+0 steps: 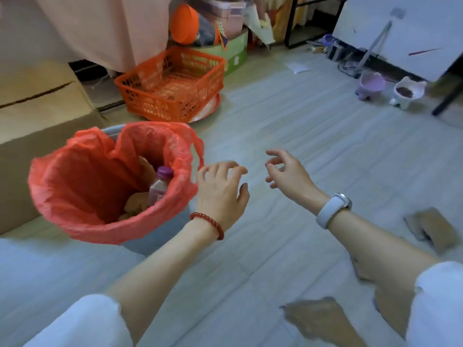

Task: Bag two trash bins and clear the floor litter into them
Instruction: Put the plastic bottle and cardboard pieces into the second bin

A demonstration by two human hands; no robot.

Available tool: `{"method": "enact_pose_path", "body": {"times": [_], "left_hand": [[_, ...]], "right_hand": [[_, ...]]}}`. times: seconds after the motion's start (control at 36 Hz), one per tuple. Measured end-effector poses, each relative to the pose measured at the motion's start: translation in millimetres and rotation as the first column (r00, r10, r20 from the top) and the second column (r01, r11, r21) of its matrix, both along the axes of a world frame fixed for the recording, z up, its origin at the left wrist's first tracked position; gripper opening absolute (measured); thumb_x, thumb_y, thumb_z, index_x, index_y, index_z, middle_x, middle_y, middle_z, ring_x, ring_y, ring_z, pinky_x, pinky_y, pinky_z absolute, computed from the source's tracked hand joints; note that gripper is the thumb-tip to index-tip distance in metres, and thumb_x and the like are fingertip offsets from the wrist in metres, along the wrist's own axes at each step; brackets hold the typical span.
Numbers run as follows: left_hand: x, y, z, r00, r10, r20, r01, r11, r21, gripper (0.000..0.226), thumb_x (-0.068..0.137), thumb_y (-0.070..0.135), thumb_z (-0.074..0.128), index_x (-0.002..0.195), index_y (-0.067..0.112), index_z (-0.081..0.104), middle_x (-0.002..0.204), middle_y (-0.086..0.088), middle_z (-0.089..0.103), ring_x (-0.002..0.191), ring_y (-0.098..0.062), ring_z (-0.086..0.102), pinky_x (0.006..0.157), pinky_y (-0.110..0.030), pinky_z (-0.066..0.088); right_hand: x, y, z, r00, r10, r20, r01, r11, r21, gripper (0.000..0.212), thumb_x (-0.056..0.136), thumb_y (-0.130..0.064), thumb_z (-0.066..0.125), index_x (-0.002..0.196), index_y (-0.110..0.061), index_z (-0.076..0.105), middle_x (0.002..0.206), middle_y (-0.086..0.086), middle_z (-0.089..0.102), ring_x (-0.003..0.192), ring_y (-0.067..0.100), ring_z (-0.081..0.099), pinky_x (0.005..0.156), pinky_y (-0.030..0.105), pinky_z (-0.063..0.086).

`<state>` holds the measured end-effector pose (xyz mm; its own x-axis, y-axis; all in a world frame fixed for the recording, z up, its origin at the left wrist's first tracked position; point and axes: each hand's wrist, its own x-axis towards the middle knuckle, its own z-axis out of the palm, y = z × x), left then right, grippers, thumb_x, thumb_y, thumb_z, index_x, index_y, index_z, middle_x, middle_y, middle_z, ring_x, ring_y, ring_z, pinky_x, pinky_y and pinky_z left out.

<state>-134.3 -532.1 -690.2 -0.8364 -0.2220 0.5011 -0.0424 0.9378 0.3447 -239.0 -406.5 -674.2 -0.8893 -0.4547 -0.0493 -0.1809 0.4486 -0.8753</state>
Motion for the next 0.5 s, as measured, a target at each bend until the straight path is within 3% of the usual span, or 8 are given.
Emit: {"method": "enact_pose_path", "body": {"times": [0.06,0.11,0.17,0.25,0.33,0.39,0.5], "left_hand": [[-8,46,-21,0.961,-0.155,0.228,0.143,0.987,0.067,0.029,0.083,0.026,0.045,0.106,0.017,0.061,0.111,-0.004,0.059,0.106,-0.026,0.054,0.092,-0.039,0.033],[-11,89,-47,0.813,-0.293,0.503,0.236,0.956,0.175,0.034,0.091,0.028,0.043,0.123,0.019,0.049,0.127,-0.001,0.049,0.12,-0.023,0.042,0.1,-0.037,0.026],[-9,132,-79,0.642,-0.385,0.663,0.324,0.92,0.22,0.039,0.094,0.03,0.039,0.132,0.019,0.04,0.134,-0.002,0.042,0.123,-0.023,0.037,0.101,-0.036,0.026],[4,171,-119,0.499,-0.436,0.749,0.341,0.893,0.293,0.047,0.095,0.035,0.039,0.137,0.017,0.032,0.141,-0.005,0.033,0.127,-0.024,0.032,0.101,-0.038,0.03],[17,219,-150,0.376,-0.448,0.811,0.343,0.881,0.327,0.072,0.082,0.054,0.048,0.139,0.017,0.024,0.148,-0.004,0.02,0.135,-0.023,0.017,0.104,-0.037,0.024],[26,240,-163,0.305,-0.419,0.856,0.329,0.889,0.318,0.09,0.073,0.058,0.058,0.141,0.015,0.017,0.148,-0.004,0.014,0.137,-0.024,0.012,0.105,-0.037,0.021],[40,249,-198,0.37,-0.31,0.876,0.422,0.896,0.139,0.071,0.087,0.027,0.049,0.143,0.011,0.009,0.145,-0.008,0.017,0.133,-0.028,0.018,0.102,-0.039,0.026]], "right_hand": [[-2,49,-22,0.999,-0.034,0.042,0.03,0.995,0.099,0.025,0.091,-0.013,0.045,0.114,-0.02,0.054,0.096,0.002,0.058,0.071,0.017,0.061,0.074,0.039,0.053],[3,102,-46,0.993,-0.086,0.081,0.067,0.973,0.223,0.023,0.09,-0.014,0.047,0.108,-0.021,0.057,0.095,0.002,0.062,0.079,0.02,0.062,0.081,0.04,0.051],[15,162,-71,0.981,-0.173,0.093,0.129,0.925,0.358,0.023,0.09,-0.015,0.048,0.11,-0.017,0.06,0.096,0.003,0.064,0.09,0.023,0.062,0.086,0.038,0.048],[42,230,-97,0.959,-0.259,0.116,0.167,0.846,0.507,0.026,0.092,-0.019,0.047,0.116,-0.014,0.058,0.108,0.01,0.065,0.101,0.028,0.06,0.09,0.038,0.046],[72,303,-131,0.945,-0.327,0.019,0.201,0.623,0.756,0.037,0.089,-0.03,0.048,0.125,-0.02,0.052,0.126,0.011,0.056,0.117,0.032,0.049,0.102,0.04,0.034],[89,335,-148,0.927,-0.375,0.027,0.18,0.505,0.844,0.05,0.088,-0.032,0.052,0.135,-0.018,0.04,0.14,0.014,0.038,0.129,0.034,0.03,0.107,0.042,0.024],[91,366,-168,0.885,-0.465,-0.008,0.242,0.446,0.862,0.073,0.084,-0.036,0.06,0.144,-0.019,0.021,0.153,0.013,0.006,0.142,0.032,-0.003,0.11,0.051,0.019]]}}
